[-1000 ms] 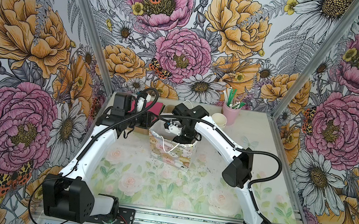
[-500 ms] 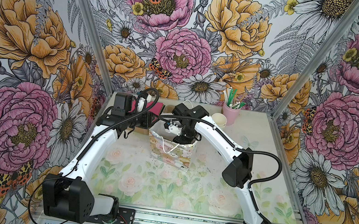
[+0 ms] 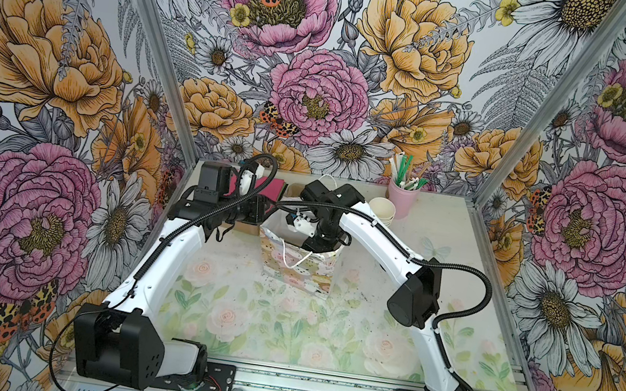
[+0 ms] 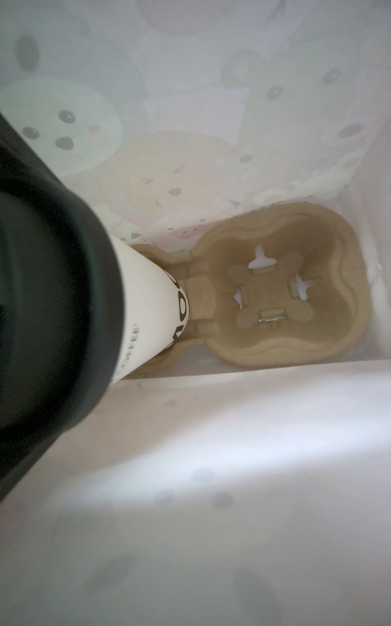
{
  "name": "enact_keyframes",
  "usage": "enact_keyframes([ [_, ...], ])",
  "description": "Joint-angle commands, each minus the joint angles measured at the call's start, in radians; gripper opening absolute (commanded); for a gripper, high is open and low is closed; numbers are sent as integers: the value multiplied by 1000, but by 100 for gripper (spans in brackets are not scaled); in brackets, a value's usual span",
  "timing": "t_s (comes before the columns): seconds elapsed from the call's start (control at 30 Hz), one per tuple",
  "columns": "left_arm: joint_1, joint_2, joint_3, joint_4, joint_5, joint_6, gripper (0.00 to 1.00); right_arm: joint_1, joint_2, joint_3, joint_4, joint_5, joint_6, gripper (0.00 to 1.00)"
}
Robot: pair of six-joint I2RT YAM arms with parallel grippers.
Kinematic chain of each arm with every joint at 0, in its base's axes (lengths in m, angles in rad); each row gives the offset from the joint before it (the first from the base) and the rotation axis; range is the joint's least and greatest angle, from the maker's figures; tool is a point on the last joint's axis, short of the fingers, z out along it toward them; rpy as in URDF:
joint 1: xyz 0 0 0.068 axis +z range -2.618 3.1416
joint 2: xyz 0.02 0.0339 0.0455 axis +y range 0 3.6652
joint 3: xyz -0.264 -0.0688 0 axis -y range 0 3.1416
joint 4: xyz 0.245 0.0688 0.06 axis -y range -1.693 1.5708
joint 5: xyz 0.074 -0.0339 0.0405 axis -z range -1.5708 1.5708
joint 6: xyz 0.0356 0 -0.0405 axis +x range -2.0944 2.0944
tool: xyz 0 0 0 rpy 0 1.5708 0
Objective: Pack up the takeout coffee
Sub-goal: 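Lower the cup into the bag toward the pulp carrier with right gripper, then seat the cup into a carrier slot with the right gripper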
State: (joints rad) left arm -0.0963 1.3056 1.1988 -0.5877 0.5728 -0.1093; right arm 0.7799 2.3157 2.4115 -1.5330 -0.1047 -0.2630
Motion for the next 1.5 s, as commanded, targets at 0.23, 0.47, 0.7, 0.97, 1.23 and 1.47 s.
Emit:
enact_keyframes([
  [0.23,-16,4,21,-6,-9,-4,38,8,-38,53,8,7,-1,99],
  [0.47,-20,6,20,-5,-13,-3,37,7,-47,70,11,5,1,99],
  [0.7,-20,7,21,-5,-14,-4,38,8,-55,84,14,7,4,99],
  [0.97,-22,6,19,-6,-16,-4,38,8,-59,109,20,7,6,100],
  [1.23,-25,11,22,-5,-17,-6,38,36,-59,123,23,0,11,99],
  [1.47,-34,13,29,-5,-18,-7,37,35,-49,124,26,-10,13,99],
])
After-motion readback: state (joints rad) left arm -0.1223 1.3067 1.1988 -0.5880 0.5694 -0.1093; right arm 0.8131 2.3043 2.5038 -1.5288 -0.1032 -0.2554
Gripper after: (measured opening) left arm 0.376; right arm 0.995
